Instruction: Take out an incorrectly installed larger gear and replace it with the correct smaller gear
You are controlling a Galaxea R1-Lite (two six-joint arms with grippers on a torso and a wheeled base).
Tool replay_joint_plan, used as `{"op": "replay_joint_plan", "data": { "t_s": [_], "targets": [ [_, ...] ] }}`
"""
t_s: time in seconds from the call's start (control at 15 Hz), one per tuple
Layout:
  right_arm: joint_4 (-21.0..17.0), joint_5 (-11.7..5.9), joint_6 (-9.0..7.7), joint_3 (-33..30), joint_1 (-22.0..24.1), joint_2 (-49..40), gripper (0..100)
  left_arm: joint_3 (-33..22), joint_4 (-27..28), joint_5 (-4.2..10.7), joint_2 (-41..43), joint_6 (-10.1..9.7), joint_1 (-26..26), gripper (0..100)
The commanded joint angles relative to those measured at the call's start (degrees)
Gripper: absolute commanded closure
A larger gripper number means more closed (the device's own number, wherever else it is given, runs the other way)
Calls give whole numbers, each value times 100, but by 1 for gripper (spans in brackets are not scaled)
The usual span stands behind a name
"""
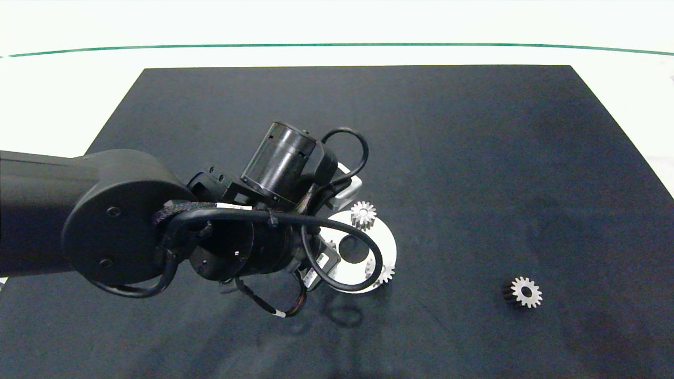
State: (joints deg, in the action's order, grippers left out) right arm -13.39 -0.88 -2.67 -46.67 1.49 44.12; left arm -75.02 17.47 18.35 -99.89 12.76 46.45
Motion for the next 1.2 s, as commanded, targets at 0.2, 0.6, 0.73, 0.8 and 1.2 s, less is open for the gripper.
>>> {"op": "replay_joint_plan", "data": {
  "t_s": [0.2,0.6,0.73,0.8,1.2],
  "targets": [
    [-6,0,-5,8,1,0,0,-13,239,11,295,-46,14,100],
    [-6,0,-5,26,9,0,0,409,213,-7,708,-327,-189,100],
    [-15,0,-5,44,53,-8,0,550,160,-59,787,-652,-250,100],
    [-15,0,3,44,62,-8,0,603,160,-147,840,-828,-259,100],
    [-15,0,12,87,203,-17,0,1517,-886,-358,1103,-1206,-294,0]
  ]
}}
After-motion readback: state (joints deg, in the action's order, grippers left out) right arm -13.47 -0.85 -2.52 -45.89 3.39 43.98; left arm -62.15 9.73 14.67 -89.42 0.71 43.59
